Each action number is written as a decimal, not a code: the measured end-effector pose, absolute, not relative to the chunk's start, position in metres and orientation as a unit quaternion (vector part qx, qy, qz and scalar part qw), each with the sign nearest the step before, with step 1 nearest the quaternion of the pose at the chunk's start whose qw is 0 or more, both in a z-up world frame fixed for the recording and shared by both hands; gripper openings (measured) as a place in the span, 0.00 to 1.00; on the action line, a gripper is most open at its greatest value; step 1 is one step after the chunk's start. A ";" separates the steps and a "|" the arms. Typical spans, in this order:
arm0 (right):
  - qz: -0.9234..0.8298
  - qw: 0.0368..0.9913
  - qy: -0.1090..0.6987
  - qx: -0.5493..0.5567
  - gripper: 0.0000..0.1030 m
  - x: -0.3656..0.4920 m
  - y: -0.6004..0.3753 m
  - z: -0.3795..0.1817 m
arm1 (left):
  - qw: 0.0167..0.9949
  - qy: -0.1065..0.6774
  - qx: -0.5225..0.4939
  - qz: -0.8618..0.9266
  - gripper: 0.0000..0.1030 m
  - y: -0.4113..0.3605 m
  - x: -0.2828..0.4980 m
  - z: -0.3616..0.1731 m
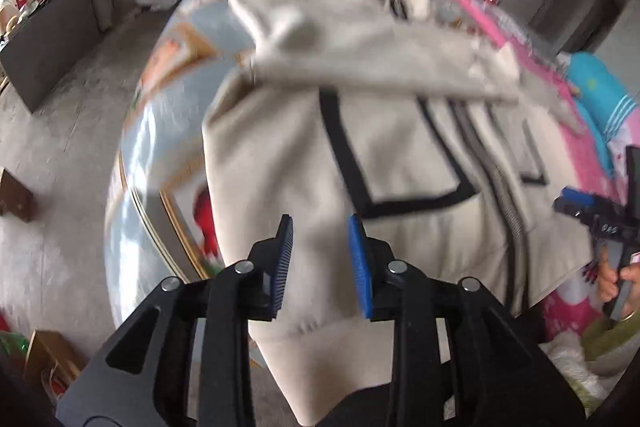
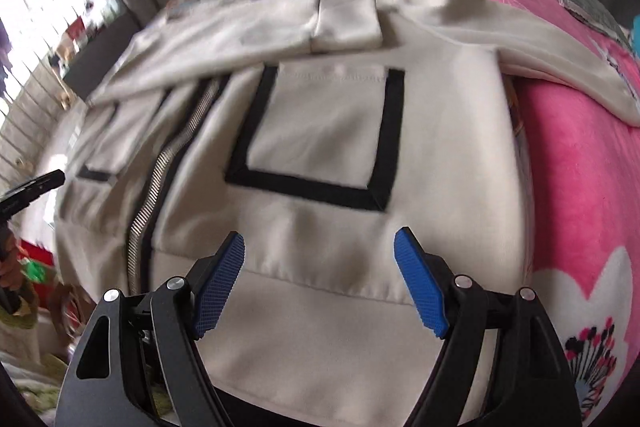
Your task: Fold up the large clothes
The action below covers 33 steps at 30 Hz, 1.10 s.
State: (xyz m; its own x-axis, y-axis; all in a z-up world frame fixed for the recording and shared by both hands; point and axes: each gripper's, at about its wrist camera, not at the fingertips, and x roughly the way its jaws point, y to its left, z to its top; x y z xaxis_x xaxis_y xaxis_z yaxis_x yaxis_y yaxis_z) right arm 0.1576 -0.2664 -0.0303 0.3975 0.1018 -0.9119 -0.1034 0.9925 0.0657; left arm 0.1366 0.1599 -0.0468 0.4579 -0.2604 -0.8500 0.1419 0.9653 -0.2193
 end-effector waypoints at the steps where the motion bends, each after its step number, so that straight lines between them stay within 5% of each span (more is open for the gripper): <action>1: 0.052 0.831 0.553 -0.013 0.74 0.153 -0.269 -0.036 | 0.853 0.507 -0.055 -0.110 0.27 0.158 0.132 -0.049; 9: 0.094 0.827 0.554 0.015 0.74 0.122 -0.300 -0.012 | 0.873 0.468 -0.057 -0.127 0.43 0.139 0.134 -0.016; 17: -0.012 0.861 0.462 0.212 0.81 0.165 -0.446 0.040 | 0.866 0.475 -0.016 -0.155 0.61 0.071 0.186 -0.019; 25: -0.141 0.813 0.396 0.403 0.81 0.231 -0.626 0.019 | 0.855 0.498 0.006 -0.143 0.65 0.033 0.240 -0.041; 29: -0.210 0.792 0.377 0.431 0.81 0.253 -0.691 0.002 | 0.874 0.472 -0.025 -0.113 0.79 0.044 0.262 -0.032; 33: -0.257 0.773 0.376 0.442 0.70 0.277 -0.727 -0.019 | 0.882 0.465 -0.033 -0.065 0.81 0.054 0.292 -0.040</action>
State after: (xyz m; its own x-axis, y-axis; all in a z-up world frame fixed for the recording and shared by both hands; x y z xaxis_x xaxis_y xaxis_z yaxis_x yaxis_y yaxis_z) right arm 0.2771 -0.7272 -0.0189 0.5849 -0.0643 -0.8086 0.7292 0.4781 0.4895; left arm 0.2924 0.0540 -0.0402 0.5597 -0.1453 -0.8159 0.0837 0.9894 -0.1187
